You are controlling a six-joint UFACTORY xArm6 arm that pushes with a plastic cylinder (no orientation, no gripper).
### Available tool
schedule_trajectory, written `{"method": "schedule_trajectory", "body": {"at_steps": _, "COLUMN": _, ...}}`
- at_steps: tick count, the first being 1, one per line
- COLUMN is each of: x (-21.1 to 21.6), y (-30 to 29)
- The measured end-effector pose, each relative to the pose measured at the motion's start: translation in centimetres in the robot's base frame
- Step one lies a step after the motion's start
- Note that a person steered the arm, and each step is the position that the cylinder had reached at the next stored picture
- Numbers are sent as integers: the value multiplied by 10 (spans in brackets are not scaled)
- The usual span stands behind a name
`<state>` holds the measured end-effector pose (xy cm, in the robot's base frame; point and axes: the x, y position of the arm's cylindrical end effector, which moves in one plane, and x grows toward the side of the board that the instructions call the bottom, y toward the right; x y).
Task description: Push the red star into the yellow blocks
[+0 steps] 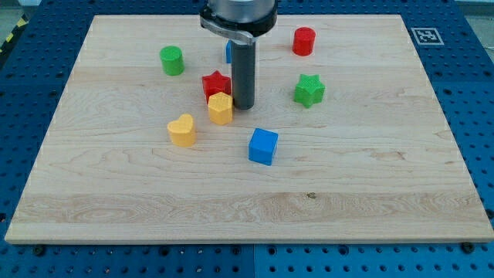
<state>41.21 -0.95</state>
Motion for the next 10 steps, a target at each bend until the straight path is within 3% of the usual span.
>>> {"method": "schedule_trajectory", "body": {"at_steps": 1, "x": -3, "y": 27}}
{"method": "schedule_trajectory", "body": {"at_steps": 2, "x": -32, "y": 35}}
{"method": "schedule_trajectory", "body": {"at_steps": 3, "x": -50, "y": 16}}
{"method": "schedule_trajectory", "body": {"at_steps": 6, "x": -49, "y": -43}}
{"method": "schedule_trajectory", "body": {"at_steps": 10, "x": -10, "y": -32}}
